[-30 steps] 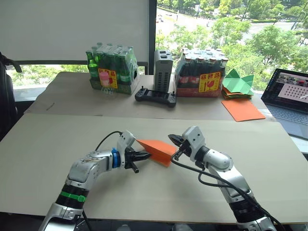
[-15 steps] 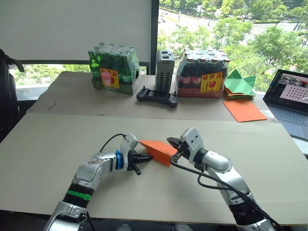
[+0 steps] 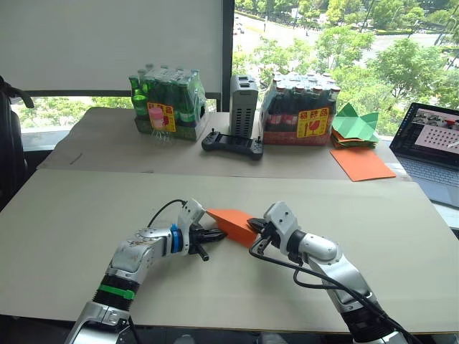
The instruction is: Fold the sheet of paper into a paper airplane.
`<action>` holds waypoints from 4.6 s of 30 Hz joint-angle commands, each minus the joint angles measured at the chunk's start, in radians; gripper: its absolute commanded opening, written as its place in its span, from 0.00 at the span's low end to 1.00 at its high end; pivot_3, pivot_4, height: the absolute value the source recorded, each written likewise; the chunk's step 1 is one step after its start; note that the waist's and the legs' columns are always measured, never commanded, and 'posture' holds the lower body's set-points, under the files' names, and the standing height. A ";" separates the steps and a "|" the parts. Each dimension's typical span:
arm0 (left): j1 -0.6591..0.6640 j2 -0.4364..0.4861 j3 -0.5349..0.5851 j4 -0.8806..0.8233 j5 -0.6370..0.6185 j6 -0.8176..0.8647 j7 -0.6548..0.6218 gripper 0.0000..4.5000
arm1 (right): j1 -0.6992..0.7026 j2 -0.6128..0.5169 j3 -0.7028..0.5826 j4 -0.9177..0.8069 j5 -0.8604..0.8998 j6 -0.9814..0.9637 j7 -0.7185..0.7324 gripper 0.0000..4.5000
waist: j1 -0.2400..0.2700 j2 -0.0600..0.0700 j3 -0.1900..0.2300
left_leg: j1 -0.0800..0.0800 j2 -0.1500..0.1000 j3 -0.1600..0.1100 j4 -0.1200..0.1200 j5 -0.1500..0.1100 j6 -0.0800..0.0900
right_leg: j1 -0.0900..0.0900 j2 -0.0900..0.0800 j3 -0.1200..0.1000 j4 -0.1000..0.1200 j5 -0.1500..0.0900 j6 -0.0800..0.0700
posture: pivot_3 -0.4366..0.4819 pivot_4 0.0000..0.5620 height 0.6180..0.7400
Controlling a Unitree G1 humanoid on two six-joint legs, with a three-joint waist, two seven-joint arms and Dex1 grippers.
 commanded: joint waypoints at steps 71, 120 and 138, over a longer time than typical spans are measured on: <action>0.022 0.012 -0.003 0.041 0.027 -0.015 -0.053 0.00 | 0.038 0.107 -0.191 -0.114 0.238 0.203 -0.043 0.75 | 0.000 0.000 0.000 | 0.001 0.000 0.000 0.000 0.000 0.000 | 0.001 0.000 0.000 0.001 0.000 0.000 | 0.48 0.27 1.00; 0.033 0.017 0.023 0.042 0.031 -0.006 -0.040 0.00 | 0.045 -0.019 0.004 -0.074 0.073 0.020 -0.024 0.00 | -0.001 0.000 0.000 | 0.001 0.000 0.000 0.000 0.000 0.000 | 0.001 0.000 0.000 -0.001 0.000 0.000 | 0.48 0.27 1.00; 0.032 0.018 0.029 0.032 0.026 0.003 -0.037 0.00 | -0.039 -0.265 0.180 0.201 -0.418 -0.760 -0.017 0.00 | 0.005 0.000 0.000 | 0.001 0.000 0.000 0.000 0.000 0.000 | 0.002 0.000 0.000 -0.003 0.000 0.000 | 0.48 0.27 1.00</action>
